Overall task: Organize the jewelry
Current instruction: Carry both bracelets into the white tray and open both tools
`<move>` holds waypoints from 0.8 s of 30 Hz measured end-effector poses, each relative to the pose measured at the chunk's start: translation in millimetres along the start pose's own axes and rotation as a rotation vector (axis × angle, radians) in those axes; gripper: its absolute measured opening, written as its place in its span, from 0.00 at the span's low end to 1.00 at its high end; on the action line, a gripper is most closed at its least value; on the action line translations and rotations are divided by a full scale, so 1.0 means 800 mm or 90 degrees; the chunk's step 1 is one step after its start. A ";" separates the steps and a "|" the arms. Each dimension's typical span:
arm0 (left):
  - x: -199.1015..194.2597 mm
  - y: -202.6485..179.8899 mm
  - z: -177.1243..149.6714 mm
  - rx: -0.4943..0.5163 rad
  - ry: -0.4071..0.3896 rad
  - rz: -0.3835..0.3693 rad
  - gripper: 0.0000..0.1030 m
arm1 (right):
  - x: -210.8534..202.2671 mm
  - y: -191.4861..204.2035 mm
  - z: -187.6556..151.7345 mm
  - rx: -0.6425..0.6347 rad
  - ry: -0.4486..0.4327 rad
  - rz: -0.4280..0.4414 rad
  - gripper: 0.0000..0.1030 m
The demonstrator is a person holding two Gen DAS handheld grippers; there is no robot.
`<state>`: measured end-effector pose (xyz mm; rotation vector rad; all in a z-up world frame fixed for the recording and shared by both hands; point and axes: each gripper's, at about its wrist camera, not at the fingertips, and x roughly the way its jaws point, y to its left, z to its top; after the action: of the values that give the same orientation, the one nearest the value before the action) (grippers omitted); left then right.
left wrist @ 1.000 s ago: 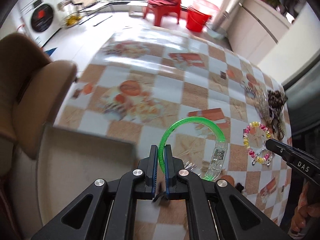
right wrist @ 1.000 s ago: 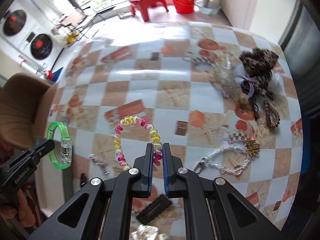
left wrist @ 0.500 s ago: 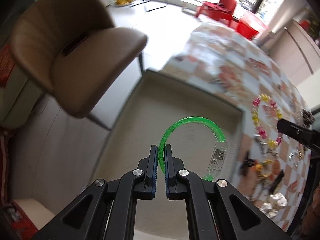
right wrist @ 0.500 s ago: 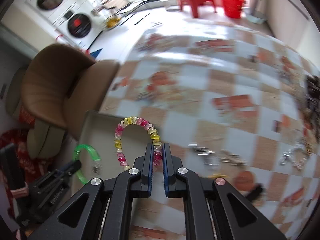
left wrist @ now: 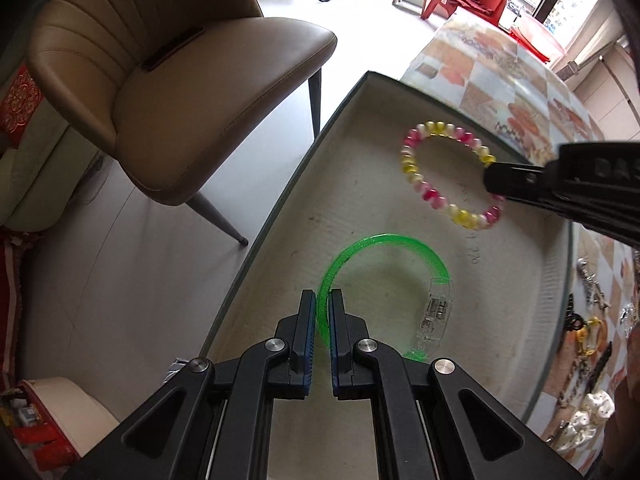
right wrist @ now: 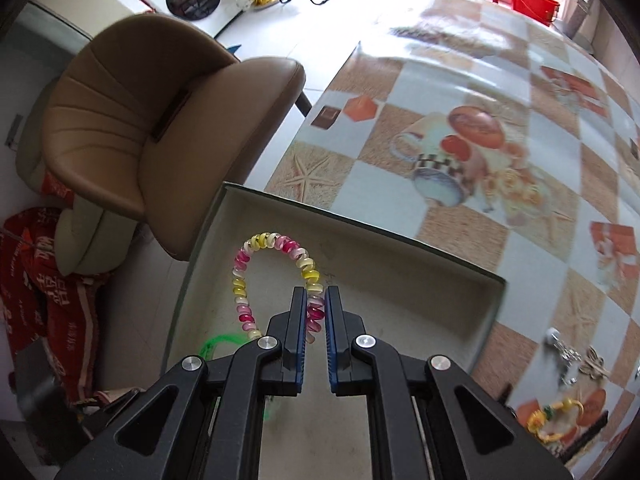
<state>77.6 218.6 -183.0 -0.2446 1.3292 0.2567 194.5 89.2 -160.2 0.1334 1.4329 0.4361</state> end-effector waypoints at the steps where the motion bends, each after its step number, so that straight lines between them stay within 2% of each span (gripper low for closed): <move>1: 0.003 0.000 -0.001 0.001 0.002 0.002 0.09 | 0.007 0.000 0.000 -0.002 0.005 -0.008 0.09; 9: 0.009 -0.006 -0.001 0.022 0.002 0.019 0.09 | 0.033 -0.003 -0.003 0.000 0.032 -0.037 0.10; 15: 0.006 -0.010 -0.001 0.033 0.011 0.031 0.09 | 0.034 0.001 0.000 -0.011 0.036 -0.043 0.11; 17: 0.005 -0.011 -0.002 0.034 0.014 0.033 0.09 | 0.035 0.001 0.002 -0.008 0.037 -0.037 0.19; 19: 0.002 -0.012 -0.003 0.037 0.013 0.034 0.09 | 0.024 -0.004 0.000 -0.002 0.028 -0.032 0.38; 21: -0.001 -0.013 -0.004 0.040 0.008 0.037 0.09 | 0.010 -0.007 -0.001 0.002 0.014 -0.021 0.43; 24: -0.002 -0.016 -0.003 0.044 0.010 0.038 0.09 | -0.012 -0.011 -0.004 0.009 -0.001 -0.012 0.44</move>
<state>78.7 205.5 -181.5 -0.1487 1.3594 0.2596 192.6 77.1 -155.2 0.1320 1.4349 0.4108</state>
